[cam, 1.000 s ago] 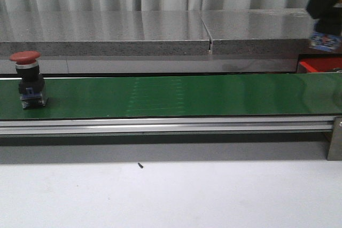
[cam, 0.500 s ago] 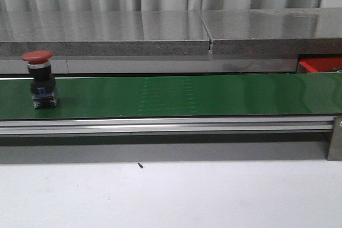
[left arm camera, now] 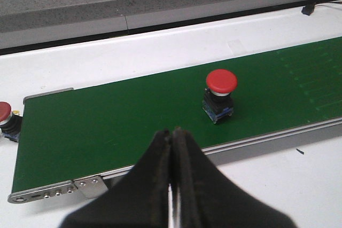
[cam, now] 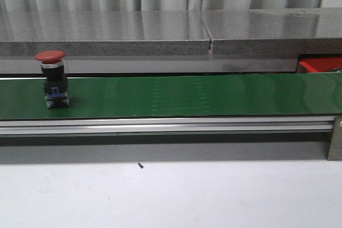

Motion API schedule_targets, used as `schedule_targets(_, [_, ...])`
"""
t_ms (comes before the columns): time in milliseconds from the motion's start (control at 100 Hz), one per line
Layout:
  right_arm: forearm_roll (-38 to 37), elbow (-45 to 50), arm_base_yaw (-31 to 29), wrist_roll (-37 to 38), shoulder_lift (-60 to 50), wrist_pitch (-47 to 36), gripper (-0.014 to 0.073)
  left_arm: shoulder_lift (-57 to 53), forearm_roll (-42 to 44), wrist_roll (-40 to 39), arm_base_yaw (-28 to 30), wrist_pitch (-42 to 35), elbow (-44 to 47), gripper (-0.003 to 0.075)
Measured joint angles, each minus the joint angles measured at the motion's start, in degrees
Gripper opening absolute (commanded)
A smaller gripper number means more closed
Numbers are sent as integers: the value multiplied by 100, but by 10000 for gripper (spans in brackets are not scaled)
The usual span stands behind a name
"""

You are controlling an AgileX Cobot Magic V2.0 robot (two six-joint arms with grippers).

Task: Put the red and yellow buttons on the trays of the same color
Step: 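Carry the yellow button with the right gripper into the yellow tray and release, then lower the right gripper onto the red button on the belt and grasp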

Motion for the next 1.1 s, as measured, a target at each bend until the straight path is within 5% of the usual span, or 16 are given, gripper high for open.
schedule_targets(370, [273, 0, 0, 12, 625, -191, 61, 0, 0, 0, 0, 0, 0, -19])
schedule_targets(660, [321, 0, 0, 12, 713, -204, 530, 0, 0, 0, -4, 0, 0, -19])
schedule_targets(1100, [321, 5, 91, -118, -84, -294, 498, 0, -8, 0, -4, 0, 0, -19])
